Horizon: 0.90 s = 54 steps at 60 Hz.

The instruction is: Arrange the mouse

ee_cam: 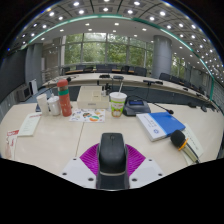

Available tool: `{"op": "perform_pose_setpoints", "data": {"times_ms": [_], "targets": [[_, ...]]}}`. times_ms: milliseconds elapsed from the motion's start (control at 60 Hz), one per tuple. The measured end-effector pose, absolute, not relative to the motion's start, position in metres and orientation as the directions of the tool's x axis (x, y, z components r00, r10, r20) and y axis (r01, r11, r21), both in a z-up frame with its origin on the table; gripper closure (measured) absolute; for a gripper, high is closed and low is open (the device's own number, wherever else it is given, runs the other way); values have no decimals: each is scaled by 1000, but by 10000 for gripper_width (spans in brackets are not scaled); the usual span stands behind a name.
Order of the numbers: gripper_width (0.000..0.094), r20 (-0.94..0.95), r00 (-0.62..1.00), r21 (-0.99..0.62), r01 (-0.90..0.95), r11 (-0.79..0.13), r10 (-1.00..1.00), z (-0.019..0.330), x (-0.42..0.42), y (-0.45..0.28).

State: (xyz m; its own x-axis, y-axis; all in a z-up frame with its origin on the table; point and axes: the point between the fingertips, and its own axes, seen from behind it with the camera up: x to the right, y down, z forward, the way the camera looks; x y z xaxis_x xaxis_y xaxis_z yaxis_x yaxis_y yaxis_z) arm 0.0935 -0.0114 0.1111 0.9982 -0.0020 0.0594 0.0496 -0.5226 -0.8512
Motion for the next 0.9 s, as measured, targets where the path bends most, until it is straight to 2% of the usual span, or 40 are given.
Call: {"op": "perform_pose_setpoints", "data": {"times_ms": [150, 233, 350, 417, 450, 483, 533, 600, 900], "targets": [[615, 59, 998, -796, 41, -605, -11, 41, 135, -17], [594, 40, 999, -776, 24, -630, -11, 15, 142, -20], [483, 22, 1000, -732, 13, -682, -4, -12, 143, -28], [393, 19, 1000, -732, 16, -681, 3, -9, 142, -31], [253, 13, 1000, -731, 18, -682, 12, -7, 140, -35], [68, 6, 1000, -731, 20, -682, 23, -4, 138, -38], [109, 7, 1000, -731, 24, -682, 28, 3, 139, -43], [67, 33, 999, -742, 39, -669, 22, 17, 143, -51], [78, 89, 995, -805, 46, -591, -44, 120, 132, -129]]}}
